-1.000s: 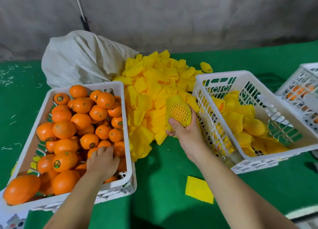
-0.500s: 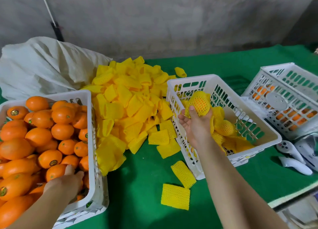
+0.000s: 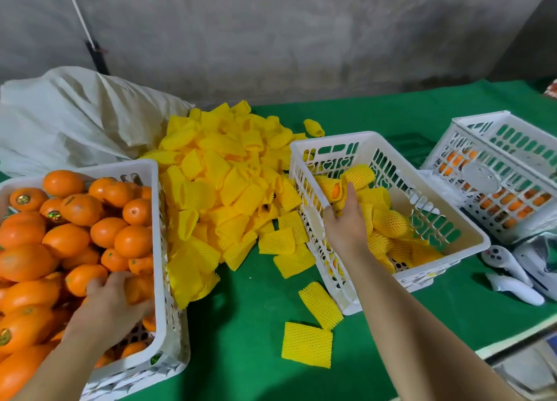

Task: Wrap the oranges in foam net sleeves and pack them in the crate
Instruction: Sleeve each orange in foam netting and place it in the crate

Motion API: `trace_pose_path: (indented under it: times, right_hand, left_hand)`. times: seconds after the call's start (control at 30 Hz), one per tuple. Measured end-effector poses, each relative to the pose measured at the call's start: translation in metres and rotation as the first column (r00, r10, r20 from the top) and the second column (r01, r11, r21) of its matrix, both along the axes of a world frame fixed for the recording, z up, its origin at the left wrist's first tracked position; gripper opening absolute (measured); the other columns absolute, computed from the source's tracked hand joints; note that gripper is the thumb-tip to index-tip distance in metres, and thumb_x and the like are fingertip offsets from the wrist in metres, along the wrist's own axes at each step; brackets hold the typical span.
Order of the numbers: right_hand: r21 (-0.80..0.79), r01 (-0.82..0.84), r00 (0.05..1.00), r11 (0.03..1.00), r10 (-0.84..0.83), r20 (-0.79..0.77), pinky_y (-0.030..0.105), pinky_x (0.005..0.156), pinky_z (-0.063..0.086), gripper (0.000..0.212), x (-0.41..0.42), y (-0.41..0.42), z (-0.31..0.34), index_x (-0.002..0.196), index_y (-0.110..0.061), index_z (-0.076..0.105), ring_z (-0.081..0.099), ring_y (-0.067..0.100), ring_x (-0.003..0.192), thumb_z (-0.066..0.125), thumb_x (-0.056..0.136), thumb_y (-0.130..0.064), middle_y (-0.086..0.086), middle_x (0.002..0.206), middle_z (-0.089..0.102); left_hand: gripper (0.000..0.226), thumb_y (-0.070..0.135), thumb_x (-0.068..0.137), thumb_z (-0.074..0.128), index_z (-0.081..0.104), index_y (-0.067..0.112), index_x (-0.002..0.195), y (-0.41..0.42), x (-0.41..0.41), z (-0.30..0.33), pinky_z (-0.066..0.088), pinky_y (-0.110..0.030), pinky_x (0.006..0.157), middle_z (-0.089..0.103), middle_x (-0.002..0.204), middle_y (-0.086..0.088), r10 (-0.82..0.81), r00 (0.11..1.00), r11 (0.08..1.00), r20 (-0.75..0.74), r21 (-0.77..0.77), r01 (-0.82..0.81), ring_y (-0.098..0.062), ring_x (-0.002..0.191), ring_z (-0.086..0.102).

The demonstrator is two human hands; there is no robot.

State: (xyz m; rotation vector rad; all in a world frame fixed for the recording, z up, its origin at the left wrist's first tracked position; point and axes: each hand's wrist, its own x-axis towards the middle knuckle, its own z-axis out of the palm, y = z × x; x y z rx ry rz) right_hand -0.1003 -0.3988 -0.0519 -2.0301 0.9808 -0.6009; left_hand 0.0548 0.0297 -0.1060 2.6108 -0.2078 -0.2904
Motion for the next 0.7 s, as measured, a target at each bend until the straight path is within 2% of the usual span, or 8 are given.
trace_pose_path:
  times: [0.03, 0.1, 0.17, 0.23, 0.4, 0.57, 0.63, 0.7]
  right_hand:
    - [-0.041, -0.02, 0.999, 0.999, 0.018, -0.046, 0.046, 0.09, 0.057, 0.077, 0.002, 0.001, -0.001, 0.166, -0.029, 0.008, 0.051, 0.034, 0.136, 0.052, 0.103, -0.032, 0.005, 0.169, 0.024]
    - [-0.127, -0.067, 0.988, 0.99, 0.048, -0.146, 0.056, 0.115, 0.04, 0.075, 0.005, 0.007, -0.003, 0.166, -0.024, 0.014, 0.024, 0.034, 0.154, 0.054, 0.102, -0.03, 0.006, 0.172, 0.013]
    - [-0.243, -0.135, 0.975, 0.961, 0.085, -0.206, 0.057, 0.121, 0.029, 0.07, 0.01, 0.021, -0.006, 0.164, -0.02, 0.022, 0.017, 0.036, 0.156, 0.055, 0.102, -0.026, 0.01, 0.172, 0.011]
    - [-0.299, -0.244, 0.956, 0.922, 0.178, -0.231, 0.057, 0.121, 0.026, 0.064, 0.016, 0.043, -0.013, 0.161, -0.02, 0.031, 0.018, 0.038, 0.153, 0.056, 0.102, -0.022, 0.013, 0.17, 0.013]
    - [-0.151, -0.621, 0.757, 0.769, 0.539, -0.369, 0.054, 0.123, 0.021, 0.054, 0.034, 0.116, -0.041, 0.155, -0.038, 0.041, 0.007, 0.029, 0.155, 0.054, 0.103, -0.029, -0.001, 0.173, 0.0]
    - [-0.092, -0.822, 0.528, 0.562, 0.693, -0.491, 0.055, 0.124, 0.023, 0.043, 0.065, 0.181, -0.048, 0.146, -0.037, 0.051, 0.008, 0.029, 0.153, 0.053, 0.103, -0.03, -0.004, 0.173, -0.002]
    - [-0.029, -0.818, 0.514, 0.574, 0.708, -0.484, 0.054, 0.125, 0.022, 0.044, 0.082, 0.196, -0.043, 0.146, -0.039, 0.051, 0.006, 0.03, 0.154, 0.057, 0.103, -0.03, -0.004, 0.173, -0.003]
    - [0.15, -0.73, 0.587, 0.666, 0.725, -0.36, 0.054, 0.125, 0.022, 0.051, 0.1, 0.206, -0.033, 0.149, -0.045, 0.046, 0.005, 0.03, 0.155, 0.059, 0.103, -0.027, -0.004, 0.173, -0.001]
  left_hand:
    - [0.067, 0.046, 0.081, 0.087, 0.057, 0.02, 0.135, 0.001, 0.0, 0.006, 0.054, -0.061, 0.091, 0.053, 0.138, -0.018, 0.046, 0.999, 0.992, -0.014, -0.12, -0.047, -0.044, 0.113, 0.057]
    - [0.083, 0.069, 0.075, 0.082, 0.052, 0.025, 0.138, -0.003, -0.007, 0.02, 0.055, -0.059, 0.094, 0.055, 0.139, -0.012, 0.119, 0.993, 0.934, -0.013, -0.338, -0.117, -0.038, 0.117, 0.059]
    - [0.084, 0.073, 0.076, 0.079, 0.049, 0.027, 0.14, -0.017, -0.025, 0.031, 0.055, -0.055, 0.095, 0.053, 0.141, -0.008, 0.164, 0.987, 0.836, 0.002, -0.531, -0.138, -0.033, 0.119, 0.059]
    - [0.077, 0.061, 0.083, 0.08, 0.046, 0.028, 0.143, -0.032, -0.046, 0.038, 0.05, -0.047, 0.095, 0.047, 0.143, -0.006, 0.165, 0.984, 0.793, 0.072, -0.603, -0.089, -0.029, 0.123, 0.053]
    - [0.073, 0.049, 0.089, 0.075, 0.037, 0.03, 0.148, -0.042, -0.066, 0.036, 0.043, -0.03, 0.094, 0.035, 0.143, 0.0, 0.152, 0.971, 0.802, 0.183, -0.597, -0.013, -0.018, 0.124, 0.044]
    - [0.071, 0.056, 0.093, 0.066, 0.034, 0.028, 0.15, -0.046, -0.074, 0.041, 0.041, -0.009, 0.074, 0.036, 0.138, 0.009, 0.016, 0.947, 0.891, 0.319, -0.434, 0.131, -0.003, 0.112, 0.044]
    - [0.068, 0.054, 0.095, 0.065, 0.035, 0.027, 0.15, -0.048, -0.075, 0.043, 0.041, -0.009, 0.069, 0.039, 0.142, 0.003, -0.054, 0.927, 0.915, 0.372, -0.354, 0.195, -0.004, 0.113, 0.045]
    - [0.066, 0.048, 0.096, 0.068, 0.036, 0.028, 0.15, -0.05, -0.075, 0.043, 0.044, -0.018, 0.072, 0.041, 0.145, 0.001, -0.111, 0.909, 0.921, 0.403, -0.303, 0.247, -0.012, 0.119, 0.051]
